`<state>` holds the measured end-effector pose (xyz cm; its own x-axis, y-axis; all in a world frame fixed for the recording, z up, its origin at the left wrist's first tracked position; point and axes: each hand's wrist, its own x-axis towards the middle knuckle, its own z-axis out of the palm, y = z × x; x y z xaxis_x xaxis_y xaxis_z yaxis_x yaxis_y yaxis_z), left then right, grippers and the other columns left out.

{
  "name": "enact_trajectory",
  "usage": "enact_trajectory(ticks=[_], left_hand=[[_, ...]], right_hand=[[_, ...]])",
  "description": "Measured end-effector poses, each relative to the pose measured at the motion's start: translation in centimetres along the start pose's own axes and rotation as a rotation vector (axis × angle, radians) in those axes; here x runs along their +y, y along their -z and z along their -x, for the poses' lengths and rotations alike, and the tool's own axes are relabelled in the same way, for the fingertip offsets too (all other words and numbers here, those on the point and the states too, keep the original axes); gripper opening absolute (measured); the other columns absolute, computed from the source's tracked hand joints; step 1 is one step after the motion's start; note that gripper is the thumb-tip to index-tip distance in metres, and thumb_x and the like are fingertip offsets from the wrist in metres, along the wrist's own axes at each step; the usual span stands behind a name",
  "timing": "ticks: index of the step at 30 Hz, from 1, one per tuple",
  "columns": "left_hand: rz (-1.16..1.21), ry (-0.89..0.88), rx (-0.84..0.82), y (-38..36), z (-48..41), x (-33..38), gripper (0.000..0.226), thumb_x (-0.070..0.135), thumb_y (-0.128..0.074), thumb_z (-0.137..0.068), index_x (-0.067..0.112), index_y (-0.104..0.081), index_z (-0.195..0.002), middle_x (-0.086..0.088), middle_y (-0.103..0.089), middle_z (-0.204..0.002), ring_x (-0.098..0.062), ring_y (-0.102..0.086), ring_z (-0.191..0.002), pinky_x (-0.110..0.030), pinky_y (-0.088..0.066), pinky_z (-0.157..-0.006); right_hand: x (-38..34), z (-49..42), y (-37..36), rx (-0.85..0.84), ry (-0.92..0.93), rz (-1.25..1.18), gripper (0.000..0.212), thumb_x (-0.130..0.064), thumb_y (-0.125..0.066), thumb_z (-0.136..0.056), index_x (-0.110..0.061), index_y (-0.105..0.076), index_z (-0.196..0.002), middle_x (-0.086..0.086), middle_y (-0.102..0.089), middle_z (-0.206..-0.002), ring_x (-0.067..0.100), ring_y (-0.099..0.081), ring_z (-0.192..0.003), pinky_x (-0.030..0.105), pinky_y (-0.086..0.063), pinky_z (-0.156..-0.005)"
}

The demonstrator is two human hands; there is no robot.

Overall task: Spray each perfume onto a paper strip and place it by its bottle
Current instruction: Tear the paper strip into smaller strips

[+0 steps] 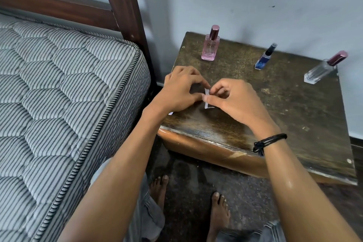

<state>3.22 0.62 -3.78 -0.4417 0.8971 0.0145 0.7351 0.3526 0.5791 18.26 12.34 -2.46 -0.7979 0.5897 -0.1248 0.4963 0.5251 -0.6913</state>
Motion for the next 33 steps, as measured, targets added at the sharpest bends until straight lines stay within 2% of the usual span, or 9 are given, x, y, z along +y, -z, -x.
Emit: enact_trajectory(ticks=[3, 8, 14, 20, 22, 24, 28, 30, 33], left_hand=[[-0.033, 0.002, -0.009, -0.5, -0.2, -0.1, 0.022, 0.036, -0.071, -0.087, 0.041, -0.071, -0.108, 0.016, -0.055, -0.121, -0.015, -0.034, -0.128, -0.038, -0.024, -0.100], [-0.062, 0.024, -0.021, -0.9, -0.5, -0.3, 0.020, 0.036, -0.066, -0.091, 0.042, -0.072, -0.109, 0.020, -0.052, -0.124, -0.015, -0.031, -0.130, -0.039, -0.019, -0.103], [-0.036, 0.047, -0.027, -0.8, -0.5, -0.2, 0.023, 0.034, -0.061, -0.095, 0.046, -0.071, -0.112, 0.023, -0.052, -0.126, -0.016, -0.031, -0.132, -0.038, -0.017, -0.105], [-0.023, 0.050, -0.036, -0.8, -0.5, -0.1, 0.026, 0.031, -0.060, -0.095, 0.043, -0.071, -0.116, 0.025, -0.053, -0.128, -0.015, -0.030, -0.132, -0.034, -0.012, -0.102], [-0.025, 0.047, -0.035, -0.8, -0.5, -0.1, 0.026, 0.031, -0.061, -0.095, 0.043, -0.070, -0.116, 0.025, -0.053, -0.128, -0.015, -0.030, -0.132, -0.033, -0.012, -0.102], [-0.028, 0.048, -0.034, -0.7, -0.5, -0.2, 0.025, 0.032, -0.061, -0.095, 0.043, -0.070, -0.116, 0.025, -0.053, -0.128, -0.015, -0.031, -0.132, -0.033, -0.013, -0.101], [-0.010, 0.054, -0.027, -0.6, -0.5, -0.1, 0.023, 0.032, -0.062, -0.095, 0.042, -0.071, -0.115, 0.024, -0.054, -0.127, -0.015, -0.032, -0.131, -0.032, -0.013, -0.101], [-0.010, 0.055, -0.030, -0.6, -0.5, -0.1, 0.023, 0.033, -0.063, -0.095, 0.041, -0.071, -0.115, 0.024, -0.054, -0.127, -0.016, -0.032, -0.131, -0.033, -0.014, -0.101], [-0.019, 0.060, -0.033, -0.6, -0.5, -0.1, 0.024, 0.033, -0.062, -0.095, 0.042, -0.071, -0.116, 0.024, -0.054, -0.128, -0.016, -0.031, -0.132, -0.034, -0.014, -0.102]], right_hand=[[-0.3, 0.5, -0.3, -0.051, 0.027, 0.044, 0.028, -0.053, -0.086, -0.072, -0.036, -0.068, -0.083, -0.022, -0.070, -0.076, -0.001, -0.066, -0.069, 0.036, -0.058, -0.070], [-0.6, 0.5, -1.0, -0.044, 0.054, 0.123, 0.017, -0.027, -0.084, -0.083, -0.031, -0.067, -0.087, -0.015, -0.070, -0.068, 0.003, -0.066, -0.072, 0.035, -0.055, -0.073], [-0.9, 0.5, -0.9, -0.203, -0.265, -0.380, 0.017, -0.004, -0.080, -0.087, -0.007, -0.071, -0.101, 0.009, -0.077, -0.070, 0.012, -0.069, -0.057, 0.023, -0.058, -0.057], [-1.0, 0.6, -0.3, -0.357, -0.406, -0.539, 0.030, -0.003, -0.082, -0.083, -0.010, -0.070, -0.110, 0.015, -0.079, -0.080, 0.016, -0.076, -0.066, 0.022, -0.060, -0.059], [-0.8, 0.5, 0.2, -0.399, -0.386, -0.501, 0.032, -0.004, -0.084, -0.081, -0.014, -0.072, -0.109, 0.014, -0.079, -0.081, 0.014, -0.075, -0.065, 0.020, -0.058, -0.058], [-0.4, 0.4, 0.8, -0.352, -0.334, -0.424, 0.032, -0.002, -0.083, -0.080, -0.019, -0.076, -0.106, 0.011, -0.078, -0.077, 0.010, -0.070, -0.061, 0.021, -0.058, -0.058], [1.1, 0.1, 1.7, -0.202, -0.120, -0.055, 0.042, -0.004, -0.082, -0.079, -0.035, -0.073, -0.104, -0.004, -0.071, -0.072, 0.000, -0.058, -0.054, 0.034, -0.052, -0.067], [1.5, 0.1, 1.7, -0.198, -0.036, 0.022, 0.050, -0.002, -0.082, -0.079, -0.042, -0.070, -0.106, -0.008, -0.063, -0.079, 0.000, -0.052, -0.054, 0.035, -0.048, -0.067], [1.5, 0.2, 1.1, -0.179, 0.098, 0.090, 0.051, -0.002, -0.081, -0.081, -0.044, -0.069, -0.107, -0.010, -0.055, -0.093, 0.008, -0.055, -0.066, 0.032, -0.050, -0.069]])
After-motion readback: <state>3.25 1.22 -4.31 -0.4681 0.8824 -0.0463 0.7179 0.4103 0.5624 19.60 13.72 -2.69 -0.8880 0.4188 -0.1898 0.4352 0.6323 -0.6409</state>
